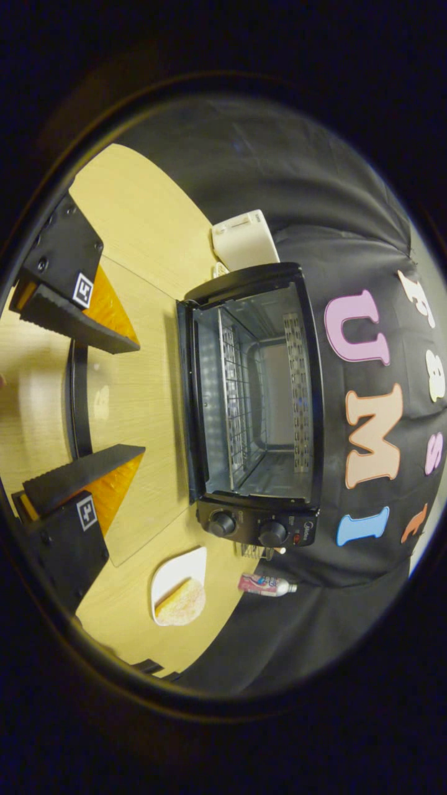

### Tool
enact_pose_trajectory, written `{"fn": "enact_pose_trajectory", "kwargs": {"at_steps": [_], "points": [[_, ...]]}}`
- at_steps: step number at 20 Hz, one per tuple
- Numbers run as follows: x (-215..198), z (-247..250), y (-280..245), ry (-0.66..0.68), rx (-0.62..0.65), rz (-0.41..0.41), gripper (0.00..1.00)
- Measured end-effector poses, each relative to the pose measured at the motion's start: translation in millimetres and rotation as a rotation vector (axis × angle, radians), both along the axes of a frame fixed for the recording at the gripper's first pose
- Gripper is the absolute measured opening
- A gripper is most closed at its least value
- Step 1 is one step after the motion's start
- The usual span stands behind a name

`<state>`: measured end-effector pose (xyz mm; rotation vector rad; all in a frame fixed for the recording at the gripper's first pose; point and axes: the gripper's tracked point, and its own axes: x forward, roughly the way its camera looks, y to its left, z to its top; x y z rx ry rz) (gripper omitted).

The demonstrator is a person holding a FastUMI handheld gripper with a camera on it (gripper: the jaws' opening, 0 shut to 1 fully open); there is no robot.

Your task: Open the toaster oven, put the food inside, and close the toaster oven door.

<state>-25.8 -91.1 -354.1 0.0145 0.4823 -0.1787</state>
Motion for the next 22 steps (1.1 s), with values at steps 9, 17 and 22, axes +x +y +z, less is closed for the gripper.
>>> {"fn": "enact_pose_trajectory", "kwargs": {"at_steps": [9, 17, 22], "points": [[9.2, 77.5, -70.6, -0.123, 0.048, -0.177, 0.92], [-1.0, 92.4, -208.3, -0.136, -0.025, -0.415, 0.77], [2.2, 70.3, -262.5, -0.035, -0.078, -0.475, 0.77]]}}
